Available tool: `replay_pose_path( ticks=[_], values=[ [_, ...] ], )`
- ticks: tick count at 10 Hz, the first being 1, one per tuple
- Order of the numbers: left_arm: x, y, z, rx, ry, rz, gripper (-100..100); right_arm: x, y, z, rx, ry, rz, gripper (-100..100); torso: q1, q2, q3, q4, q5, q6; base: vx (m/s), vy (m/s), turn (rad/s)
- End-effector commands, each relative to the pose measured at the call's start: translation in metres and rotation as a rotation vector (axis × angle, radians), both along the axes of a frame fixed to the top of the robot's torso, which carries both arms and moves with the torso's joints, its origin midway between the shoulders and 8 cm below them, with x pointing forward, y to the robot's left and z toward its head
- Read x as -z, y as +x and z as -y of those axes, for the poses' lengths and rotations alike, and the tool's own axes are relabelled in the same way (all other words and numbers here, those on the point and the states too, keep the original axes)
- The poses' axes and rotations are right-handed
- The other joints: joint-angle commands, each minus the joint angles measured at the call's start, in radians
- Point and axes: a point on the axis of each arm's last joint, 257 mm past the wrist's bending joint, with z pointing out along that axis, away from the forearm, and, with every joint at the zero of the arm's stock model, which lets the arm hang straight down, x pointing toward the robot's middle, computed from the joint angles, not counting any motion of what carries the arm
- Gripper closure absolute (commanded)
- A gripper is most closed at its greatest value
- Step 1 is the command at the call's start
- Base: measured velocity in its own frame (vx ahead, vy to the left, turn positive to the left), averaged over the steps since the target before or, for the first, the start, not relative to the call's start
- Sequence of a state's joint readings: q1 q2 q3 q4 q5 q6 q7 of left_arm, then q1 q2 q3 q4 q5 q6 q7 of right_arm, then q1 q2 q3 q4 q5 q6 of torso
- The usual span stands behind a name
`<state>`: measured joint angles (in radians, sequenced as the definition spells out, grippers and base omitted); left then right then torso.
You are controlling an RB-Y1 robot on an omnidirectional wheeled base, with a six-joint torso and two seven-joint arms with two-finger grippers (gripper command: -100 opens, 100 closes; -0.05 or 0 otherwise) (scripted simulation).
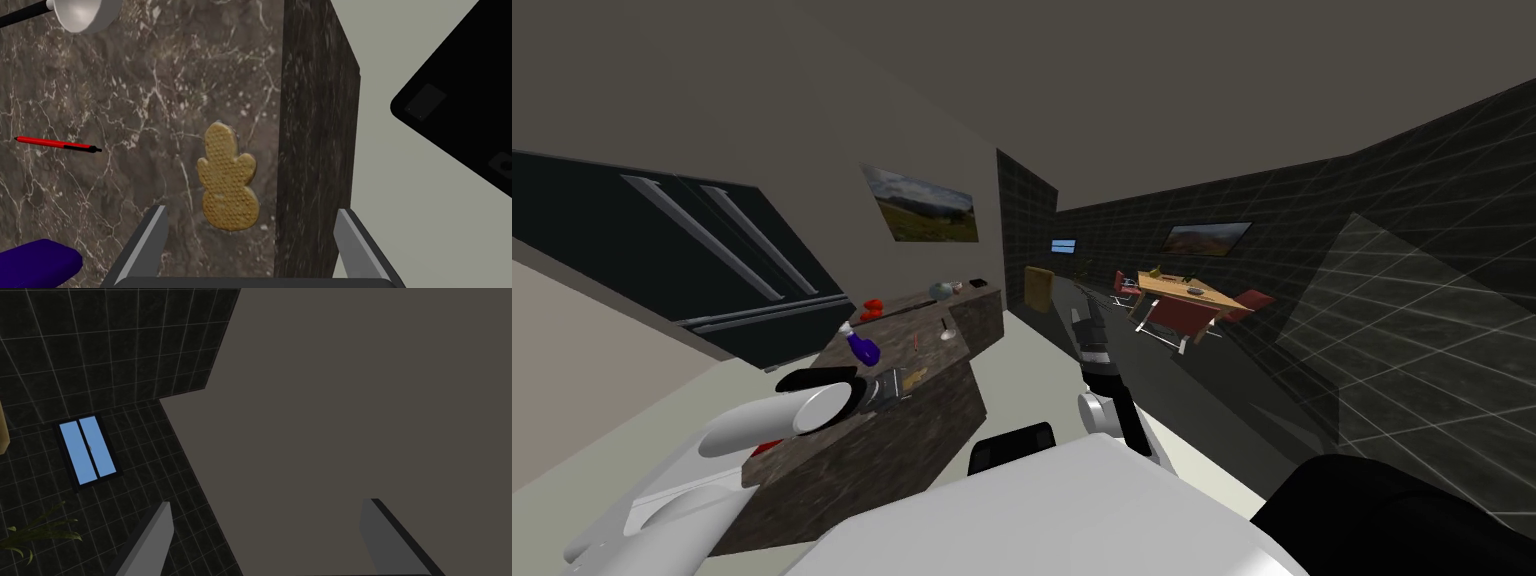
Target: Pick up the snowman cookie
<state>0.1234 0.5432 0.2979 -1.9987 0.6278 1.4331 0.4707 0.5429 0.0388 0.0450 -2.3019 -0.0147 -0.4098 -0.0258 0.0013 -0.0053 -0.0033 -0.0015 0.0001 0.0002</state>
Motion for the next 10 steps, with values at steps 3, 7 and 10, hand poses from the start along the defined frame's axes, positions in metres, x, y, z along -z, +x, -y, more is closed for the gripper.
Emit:
replay_pose_path(
  ticks=[3,7,10],
  values=[
    [0.014,-0.024,-0.003,-0.013,-0.021,-0.126,-100,0.0,0.0,0.0,0.0,0.0,0.0,0,0.0,-0.002,-0.001,0.0,0.0,0.0,0.1,-0.002,-0.031],
    [0.024,-0.05,-0.007,-0.025,-0.032,-0.254,-100,0.0,0.0,0.0,0.0,0.0,0.0,0,0.001,-0.001,-0.001,0.0,0.0,0.0,0.084,0.013,-0.026],
    [0.028,-0.069,-0.013,-0.037,-0.035,-0.346,-100,0.0,0.0,0.0,0.0,0.0,0.0,0,0.0,-0.001,0.0,0.0,0.0,0.0,0.088,0.005,-0.029]
  ],
)
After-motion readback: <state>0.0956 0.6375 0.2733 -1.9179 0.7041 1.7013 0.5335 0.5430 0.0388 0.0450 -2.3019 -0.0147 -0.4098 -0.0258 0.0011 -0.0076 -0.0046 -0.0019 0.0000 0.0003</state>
